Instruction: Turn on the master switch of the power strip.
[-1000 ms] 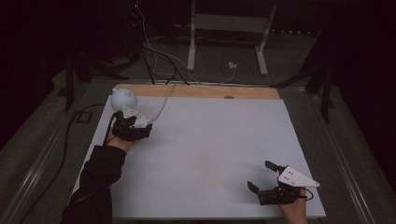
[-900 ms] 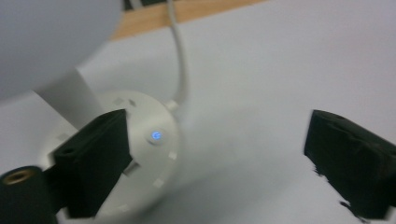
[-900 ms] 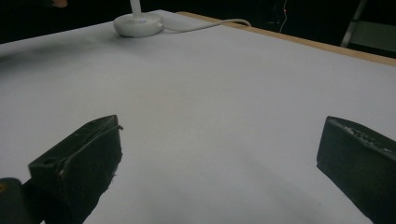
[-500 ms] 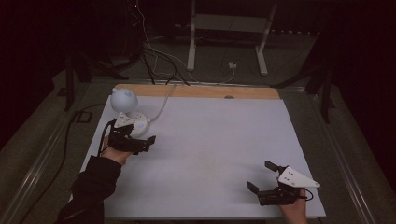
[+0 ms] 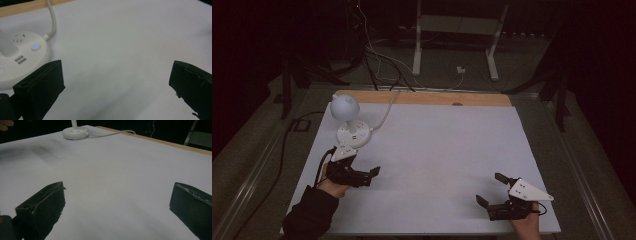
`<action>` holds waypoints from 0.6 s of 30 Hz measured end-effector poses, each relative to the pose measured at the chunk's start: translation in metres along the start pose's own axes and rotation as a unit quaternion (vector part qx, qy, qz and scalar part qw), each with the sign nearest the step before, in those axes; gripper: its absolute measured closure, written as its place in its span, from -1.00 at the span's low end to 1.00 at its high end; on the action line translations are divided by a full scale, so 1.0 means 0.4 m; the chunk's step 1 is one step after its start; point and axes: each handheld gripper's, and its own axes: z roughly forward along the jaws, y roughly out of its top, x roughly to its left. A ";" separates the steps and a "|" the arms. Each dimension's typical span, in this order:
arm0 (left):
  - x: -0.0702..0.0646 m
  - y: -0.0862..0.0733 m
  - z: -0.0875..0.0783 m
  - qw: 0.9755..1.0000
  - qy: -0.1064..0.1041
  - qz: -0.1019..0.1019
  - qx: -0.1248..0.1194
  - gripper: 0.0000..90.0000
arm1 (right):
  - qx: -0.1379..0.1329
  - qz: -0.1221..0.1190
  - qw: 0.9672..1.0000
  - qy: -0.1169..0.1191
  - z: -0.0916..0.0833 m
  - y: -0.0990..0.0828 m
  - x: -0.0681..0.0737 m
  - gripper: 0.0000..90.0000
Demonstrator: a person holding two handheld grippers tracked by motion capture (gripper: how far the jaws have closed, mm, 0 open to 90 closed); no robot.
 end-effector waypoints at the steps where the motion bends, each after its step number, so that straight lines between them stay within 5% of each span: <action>1: -0.006 -0.008 0.000 1.000 -0.002 0.002 0.002 -0.99 | 0.000 0.000 1.000 0.000 0.000 0.000 0.000 -1.00; 18: -0.037 -0.158 -0.005 0.999 -0.015 0.032 0.028 -1.00 | 0.001 -0.002 1.000 0.003 0.000 0.000 0.003 -1.00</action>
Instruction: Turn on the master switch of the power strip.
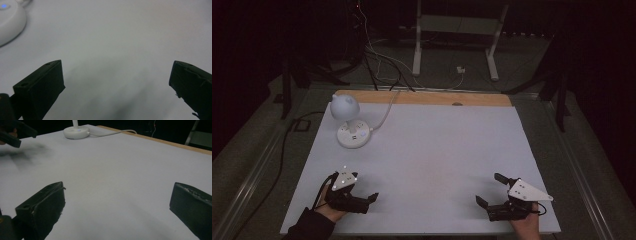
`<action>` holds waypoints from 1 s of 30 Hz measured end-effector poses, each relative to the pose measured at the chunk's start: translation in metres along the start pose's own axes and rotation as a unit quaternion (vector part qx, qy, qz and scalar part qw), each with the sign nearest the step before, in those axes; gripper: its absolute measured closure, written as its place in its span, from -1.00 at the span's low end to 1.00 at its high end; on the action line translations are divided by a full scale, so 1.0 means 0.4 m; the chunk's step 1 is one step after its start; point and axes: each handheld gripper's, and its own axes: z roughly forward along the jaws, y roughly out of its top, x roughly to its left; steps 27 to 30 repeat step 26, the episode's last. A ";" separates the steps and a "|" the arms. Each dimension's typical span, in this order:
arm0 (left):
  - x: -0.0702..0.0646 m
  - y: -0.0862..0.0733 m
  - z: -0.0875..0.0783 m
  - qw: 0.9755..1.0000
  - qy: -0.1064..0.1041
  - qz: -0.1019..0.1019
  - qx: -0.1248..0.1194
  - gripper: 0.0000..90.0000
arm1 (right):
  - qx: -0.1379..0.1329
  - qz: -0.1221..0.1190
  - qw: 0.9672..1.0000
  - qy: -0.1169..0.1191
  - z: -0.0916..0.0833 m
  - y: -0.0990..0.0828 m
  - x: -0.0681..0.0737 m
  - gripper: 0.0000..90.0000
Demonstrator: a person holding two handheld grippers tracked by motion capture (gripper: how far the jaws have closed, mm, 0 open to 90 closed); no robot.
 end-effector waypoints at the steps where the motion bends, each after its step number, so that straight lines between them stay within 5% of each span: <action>1: 0.000 -0.008 -0.002 1.000 0.001 -0.001 0.001 -0.99 | 0.000 -0.001 1.000 0.000 0.000 0.000 0.000 -1.00; 8: 0.008 -0.053 -0.029 1.000 0.004 -0.010 0.005 -0.99 | 0.002 -0.001 1.000 0.001 0.001 0.000 0.001 -1.00; 14: 0.010 -0.078 -0.037 1.000 0.014 0.008 0.000 -0.99 | 0.003 -0.001 1.000 0.000 0.000 0.000 0.000 -1.00; 30: 0.019 -0.082 -0.041 1.000 0.013 0.005 -0.016 -0.99 | 0.009 -0.003 1.000 0.001 0.006 -0.004 -0.002 -1.00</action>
